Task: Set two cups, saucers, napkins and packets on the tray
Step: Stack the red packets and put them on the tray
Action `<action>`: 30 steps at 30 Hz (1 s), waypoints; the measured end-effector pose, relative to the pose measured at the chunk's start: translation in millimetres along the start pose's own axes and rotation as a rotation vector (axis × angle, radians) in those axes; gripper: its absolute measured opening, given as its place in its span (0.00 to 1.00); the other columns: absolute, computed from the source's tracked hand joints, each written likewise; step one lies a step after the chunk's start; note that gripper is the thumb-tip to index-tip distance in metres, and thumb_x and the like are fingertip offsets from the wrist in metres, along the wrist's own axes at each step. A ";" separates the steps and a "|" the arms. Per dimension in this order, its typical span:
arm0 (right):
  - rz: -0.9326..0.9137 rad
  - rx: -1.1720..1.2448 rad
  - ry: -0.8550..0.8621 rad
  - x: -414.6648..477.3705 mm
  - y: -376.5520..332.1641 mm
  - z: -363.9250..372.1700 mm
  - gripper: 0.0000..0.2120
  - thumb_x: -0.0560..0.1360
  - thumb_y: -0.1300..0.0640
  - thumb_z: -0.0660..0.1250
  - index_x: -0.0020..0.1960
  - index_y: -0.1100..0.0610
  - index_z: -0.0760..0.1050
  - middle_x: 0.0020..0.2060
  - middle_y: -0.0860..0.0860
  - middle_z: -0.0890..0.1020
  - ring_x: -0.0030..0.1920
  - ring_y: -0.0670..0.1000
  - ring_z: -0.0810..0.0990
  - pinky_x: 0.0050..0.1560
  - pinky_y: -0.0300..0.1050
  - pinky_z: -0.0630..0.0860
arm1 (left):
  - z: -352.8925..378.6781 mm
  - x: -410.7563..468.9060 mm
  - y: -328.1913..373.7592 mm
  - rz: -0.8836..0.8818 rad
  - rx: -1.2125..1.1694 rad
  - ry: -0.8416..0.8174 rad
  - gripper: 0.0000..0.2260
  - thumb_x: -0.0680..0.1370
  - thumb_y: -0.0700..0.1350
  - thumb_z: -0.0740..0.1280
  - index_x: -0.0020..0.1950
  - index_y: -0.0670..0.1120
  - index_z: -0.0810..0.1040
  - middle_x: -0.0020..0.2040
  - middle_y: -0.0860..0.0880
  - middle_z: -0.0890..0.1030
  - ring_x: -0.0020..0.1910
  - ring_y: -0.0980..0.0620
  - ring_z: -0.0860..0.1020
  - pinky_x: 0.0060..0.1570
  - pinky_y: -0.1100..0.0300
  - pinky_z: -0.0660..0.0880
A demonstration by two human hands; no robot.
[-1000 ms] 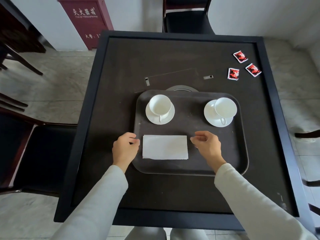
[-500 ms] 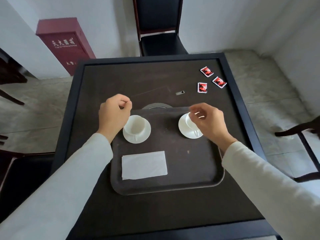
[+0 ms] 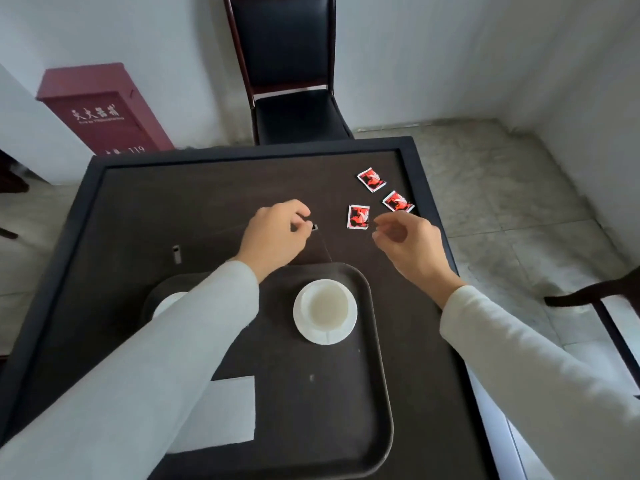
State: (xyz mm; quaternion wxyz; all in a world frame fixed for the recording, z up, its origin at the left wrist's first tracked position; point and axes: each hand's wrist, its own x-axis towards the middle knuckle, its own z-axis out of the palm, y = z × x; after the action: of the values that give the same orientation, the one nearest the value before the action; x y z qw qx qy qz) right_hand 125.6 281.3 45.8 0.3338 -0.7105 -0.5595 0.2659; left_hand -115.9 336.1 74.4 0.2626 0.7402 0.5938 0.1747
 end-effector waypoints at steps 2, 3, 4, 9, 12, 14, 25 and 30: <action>0.026 0.002 -0.008 16.4 18.8 2.8 0.08 0.75 0.57 0.73 0.53 0.50 0.83 0.39 0.35 0.81 0.42 0.30 0.79 0.42 0.19 0.67 | 24.0 18.9 6.9 -0.004 0.003 -0.014 0.10 0.80 0.49 0.68 0.60 0.50 0.81 0.46 0.55 0.85 0.48 0.50 0.82 0.54 0.51 0.80; 0.037 0.000 -0.013 24.2 28.8 5.4 0.08 0.75 0.57 0.73 0.53 0.50 0.83 0.39 0.35 0.81 0.41 0.31 0.79 0.42 0.19 0.67 | 36.1 27.8 8.6 -0.014 0.004 -0.019 0.11 0.80 0.49 0.68 0.61 0.50 0.81 0.48 0.53 0.86 0.47 0.51 0.82 0.54 0.52 0.80; 0.046 -0.005 -0.018 31.7 38.9 8.7 0.08 0.75 0.57 0.73 0.54 0.50 0.83 0.40 0.36 0.81 0.41 0.32 0.80 0.42 0.19 0.68 | 47.9 36.1 9.1 -0.024 0.003 -0.022 0.11 0.80 0.49 0.68 0.61 0.50 0.80 0.49 0.52 0.86 0.46 0.53 0.81 0.53 0.54 0.80; 0.068 -0.004 -0.037 62.4 82.1 33.0 0.09 0.76 0.56 0.73 0.56 0.51 0.82 0.41 0.40 0.82 0.43 0.36 0.79 0.39 0.20 0.68 | 96.2 62.9 1.0 -0.101 -0.007 -0.046 0.11 0.80 0.48 0.69 0.62 0.49 0.80 0.51 0.50 0.86 0.47 0.54 0.81 0.49 0.61 0.75; 0.089 0.003 -0.067 78.2 98.7 46.9 0.11 0.76 0.55 0.74 0.58 0.51 0.82 0.43 0.42 0.82 0.43 0.38 0.79 0.45 0.27 0.72 | 114.7 76.7 -2.0 -0.164 -0.045 -0.059 0.11 0.81 0.47 0.69 0.62 0.48 0.80 0.52 0.49 0.86 0.51 0.52 0.83 0.53 0.60 0.77; 0.106 0.001 -0.087 87.4 107.7 55.7 0.12 0.76 0.55 0.74 0.58 0.51 0.81 0.44 0.43 0.82 0.43 0.40 0.80 0.44 0.27 0.71 | 124.4 85.8 -3.7 -0.215 -0.105 -0.051 0.11 0.81 0.46 0.69 0.62 0.47 0.81 0.53 0.49 0.86 0.51 0.51 0.83 0.56 0.53 0.81; 0.040 -0.213 -0.257 149.4 97.7 85.0 0.31 0.72 0.50 0.78 0.72 0.54 0.72 0.65 0.56 0.72 0.61 0.53 0.75 0.54 0.40 0.66 | 164.1 111.5 -9.2 -0.375 -0.223 -0.056 0.09 0.78 0.46 0.72 0.58 0.50 0.83 0.40 0.58 0.80 0.45 0.53 0.84 0.48 0.53 0.83; 0.086 -0.198 -0.279 159.8 97.9 87.2 0.24 0.70 0.51 0.79 0.63 0.53 0.77 0.59 0.52 0.75 0.51 0.49 0.73 0.44 0.37 0.68 | 165.8 114.7 -10.7 -0.427 -0.272 -0.125 0.12 0.79 0.46 0.71 0.62 0.49 0.81 0.50 0.51 0.84 0.49 0.51 0.83 0.52 0.50 0.83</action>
State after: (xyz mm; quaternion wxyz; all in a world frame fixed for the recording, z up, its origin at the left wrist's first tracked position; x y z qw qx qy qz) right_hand 157.6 437.4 -85.8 0.1697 -0.7195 -0.5930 0.3193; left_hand -2.9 419.1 -70.9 0.4268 0.5652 0.6903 0.1475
